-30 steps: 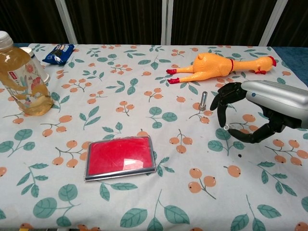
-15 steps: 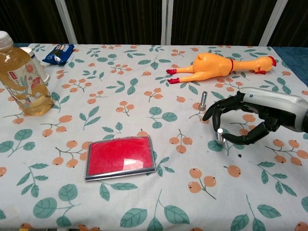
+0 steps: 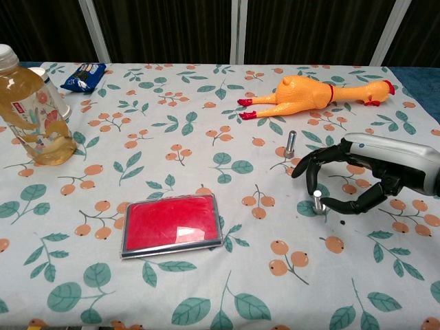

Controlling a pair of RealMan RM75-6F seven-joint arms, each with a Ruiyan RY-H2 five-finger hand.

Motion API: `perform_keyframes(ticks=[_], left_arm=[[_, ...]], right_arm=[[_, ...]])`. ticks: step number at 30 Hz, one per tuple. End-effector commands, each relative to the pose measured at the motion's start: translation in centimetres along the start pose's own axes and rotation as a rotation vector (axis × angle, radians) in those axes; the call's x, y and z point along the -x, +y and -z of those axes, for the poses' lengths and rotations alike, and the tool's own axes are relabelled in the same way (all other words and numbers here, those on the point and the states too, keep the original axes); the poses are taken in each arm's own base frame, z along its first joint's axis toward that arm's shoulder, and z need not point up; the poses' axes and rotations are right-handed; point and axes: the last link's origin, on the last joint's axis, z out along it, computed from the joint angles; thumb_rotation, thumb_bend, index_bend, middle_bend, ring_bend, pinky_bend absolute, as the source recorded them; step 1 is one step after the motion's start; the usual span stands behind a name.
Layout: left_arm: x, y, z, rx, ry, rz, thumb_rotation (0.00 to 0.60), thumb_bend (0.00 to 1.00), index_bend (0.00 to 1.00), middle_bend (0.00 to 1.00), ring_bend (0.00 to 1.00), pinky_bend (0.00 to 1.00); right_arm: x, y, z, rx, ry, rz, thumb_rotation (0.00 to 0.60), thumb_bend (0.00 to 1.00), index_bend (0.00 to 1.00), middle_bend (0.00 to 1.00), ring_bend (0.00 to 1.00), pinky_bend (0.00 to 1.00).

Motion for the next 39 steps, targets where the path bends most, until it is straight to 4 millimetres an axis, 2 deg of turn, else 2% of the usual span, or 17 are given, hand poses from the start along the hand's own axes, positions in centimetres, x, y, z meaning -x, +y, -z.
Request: perform_keyframes(ticks=[1,12,18,22,25,29,31,35,39], left_arm=[[0.0,0.0,0.0,0.000,-0.001,-0.001,0.600,0.00,0.14,0.14,0.00,0.00],[-0.1,0.1,0.0,0.001,0.000,-0.006,0.600,0.00,0.14,0.14,0.00,0.00],[-0.2,0.1,-0.1,0.001,0.004,-0.007,0.600,0.00,0.14,0.14,0.00,0.00],[-0.3,0.1,-0.3,0.005,0.009,-0.008,0.600,0.00,0.14,0.14,0.00,0.00],[-0.3,0.1,-0.4,0.006,0.013,-0.005,0.600,0.00,0.14,0.14,0.00,0.00],[-0.1,0.2,-0.6,0.013,0.010,0.005,0.600,0.00,0.14,0.14,0.00,0.00],[0.0,0.3,-0.7,0.017,0.005,0.014,0.600,0.00,0.14,0.14,0.00,0.00],[0.1,0.5,-1.2,0.020,0.021,0.016,0.600,0.00,0.14,0.14,0.00,0.00],[0.1,0.8,-1.6,0.017,0.046,0.021,0.600,0.00,0.14,0.14,0.00,0.00]], right_arm=[[-0.1,0.1,0.1,-0.001,0.005,0.003,0.600,0.36,0.47,0.23,0.06,0.05],[-0.1,0.6,0.8,-0.003,0.011,0.018,0.600,0.36,0.41,0.22,0.05,0.04],[-0.6,-0.5,1.7,-0.069,0.050,0.049,0.600,0.36,0.37,0.22,0.04,0.03],[-1.8,-2.2,3.9,-0.161,0.132,0.138,0.600,0.37,0.36,0.22,0.04,0.03],[-3.4,-2.5,6.2,-0.165,0.237,0.271,0.600,0.37,0.36,0.22,0.05,0.03],[-6.2,-1.2,9.3,-0.012,0.406,0.504,0.600,0.38,0.34,0.22,0.06,0.07],[-6.7,-0.6,11.2,0.084,0.465,0.576,0.600,0.38,0.29,0.20,0.05,0.08],[-7.6,0.3,14.4,0.211,0.527,0.559,0.600,0.38,0.18,0.13,0.02,0.06],[-8.1,0.8,17.2,0.269,0.591,0.515,0.600,0.38,0.14,0.10,0.00,0.03]])
